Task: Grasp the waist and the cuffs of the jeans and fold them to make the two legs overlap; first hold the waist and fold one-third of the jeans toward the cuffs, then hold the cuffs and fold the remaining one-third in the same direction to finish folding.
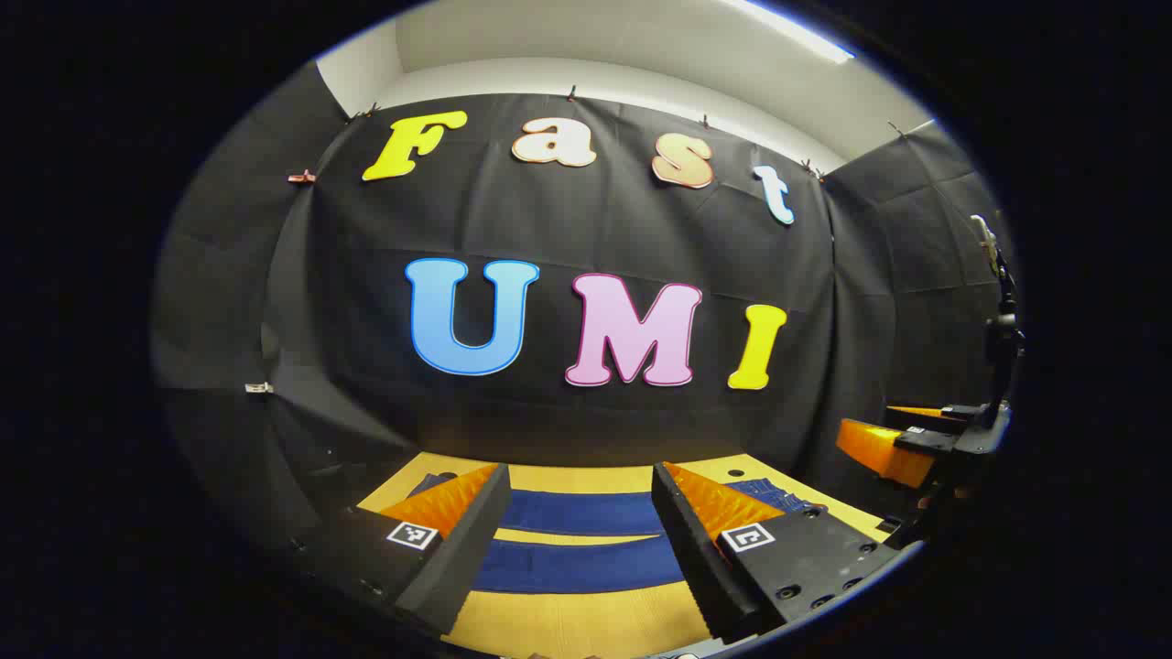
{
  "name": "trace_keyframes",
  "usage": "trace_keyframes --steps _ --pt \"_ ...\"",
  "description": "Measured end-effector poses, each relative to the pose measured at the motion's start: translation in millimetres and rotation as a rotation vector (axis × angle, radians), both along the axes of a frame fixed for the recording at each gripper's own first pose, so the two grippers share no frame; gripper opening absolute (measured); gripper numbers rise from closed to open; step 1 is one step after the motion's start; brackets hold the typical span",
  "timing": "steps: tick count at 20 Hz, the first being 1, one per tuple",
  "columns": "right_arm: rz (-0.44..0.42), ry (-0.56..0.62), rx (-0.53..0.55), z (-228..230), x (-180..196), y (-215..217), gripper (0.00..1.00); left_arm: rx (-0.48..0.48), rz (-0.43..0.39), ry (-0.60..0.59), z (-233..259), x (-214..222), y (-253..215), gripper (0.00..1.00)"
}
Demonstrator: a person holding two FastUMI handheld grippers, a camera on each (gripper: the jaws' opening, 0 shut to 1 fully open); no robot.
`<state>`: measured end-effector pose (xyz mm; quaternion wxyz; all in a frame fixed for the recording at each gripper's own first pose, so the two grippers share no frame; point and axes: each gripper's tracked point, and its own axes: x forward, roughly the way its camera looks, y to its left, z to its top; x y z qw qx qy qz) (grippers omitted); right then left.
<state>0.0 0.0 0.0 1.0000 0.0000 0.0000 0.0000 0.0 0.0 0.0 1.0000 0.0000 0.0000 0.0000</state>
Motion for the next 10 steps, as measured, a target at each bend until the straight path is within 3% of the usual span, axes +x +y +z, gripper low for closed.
trace_keyframes --steps 10 --pt "0.022 0.006 0.01 -0.4 7.0 -0.5 0.97 -0.003 0.032 0.004 -2.5 11.4 23.6 0.97"
